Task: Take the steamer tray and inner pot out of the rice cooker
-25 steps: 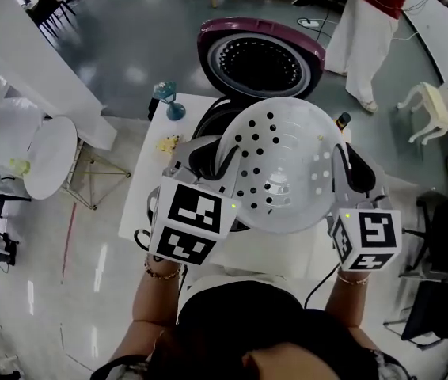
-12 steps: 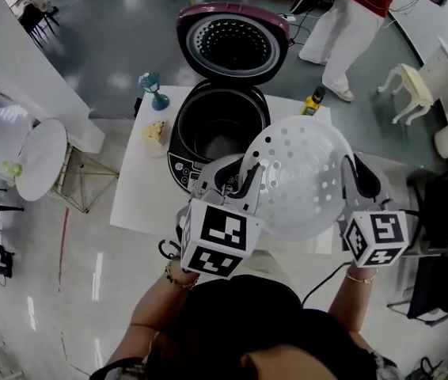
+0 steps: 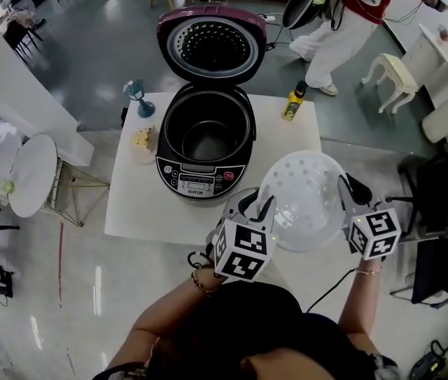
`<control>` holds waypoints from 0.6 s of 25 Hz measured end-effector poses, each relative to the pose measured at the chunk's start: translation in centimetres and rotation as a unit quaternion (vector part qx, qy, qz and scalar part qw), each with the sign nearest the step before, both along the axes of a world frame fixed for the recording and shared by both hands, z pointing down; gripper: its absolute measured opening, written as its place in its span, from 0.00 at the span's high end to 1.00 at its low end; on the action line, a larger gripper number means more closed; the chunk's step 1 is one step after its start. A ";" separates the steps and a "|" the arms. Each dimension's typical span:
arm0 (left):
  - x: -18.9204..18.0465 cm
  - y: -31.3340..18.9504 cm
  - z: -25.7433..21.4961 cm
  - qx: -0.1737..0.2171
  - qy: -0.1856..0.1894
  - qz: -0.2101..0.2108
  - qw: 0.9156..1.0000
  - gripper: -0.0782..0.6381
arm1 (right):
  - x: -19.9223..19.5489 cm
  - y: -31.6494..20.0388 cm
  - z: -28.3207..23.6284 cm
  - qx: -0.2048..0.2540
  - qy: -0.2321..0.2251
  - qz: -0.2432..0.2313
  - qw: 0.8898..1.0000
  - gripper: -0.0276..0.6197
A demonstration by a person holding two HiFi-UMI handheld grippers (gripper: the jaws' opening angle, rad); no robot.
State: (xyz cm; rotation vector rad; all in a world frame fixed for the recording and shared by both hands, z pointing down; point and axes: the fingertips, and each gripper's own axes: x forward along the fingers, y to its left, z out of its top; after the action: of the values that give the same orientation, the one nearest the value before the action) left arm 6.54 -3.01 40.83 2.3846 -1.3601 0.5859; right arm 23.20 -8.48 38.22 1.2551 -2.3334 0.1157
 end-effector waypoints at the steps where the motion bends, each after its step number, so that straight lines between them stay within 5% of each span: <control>1: 0.4 0.0 1.0 -0.003 0.002 -0.002 1.000 0.74 | 0.3 -0.3 0.9 -0.005 0.003 -0.006 1.000 0.89; 5: 1.8 0.3 5.8 -0.044 0.014 -0.008 0.999 0.73 | 0.9 -1.3 5.3 -0.035 0.008 -0.041 0.999 0.89; 15: 3.6 -1.5 14.8 -0.131 0.016 -0.024 0.991 0.70 | 0.6 -7.0 15.0 -0.137 -0.060 -0.091 0.985 0.90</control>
State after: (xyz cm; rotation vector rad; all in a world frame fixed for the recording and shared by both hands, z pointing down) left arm 10.11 -4.50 55.67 2.1369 -1.2387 0.6665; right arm 23.76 -15.51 53.26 0.9209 -2.4202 0.4458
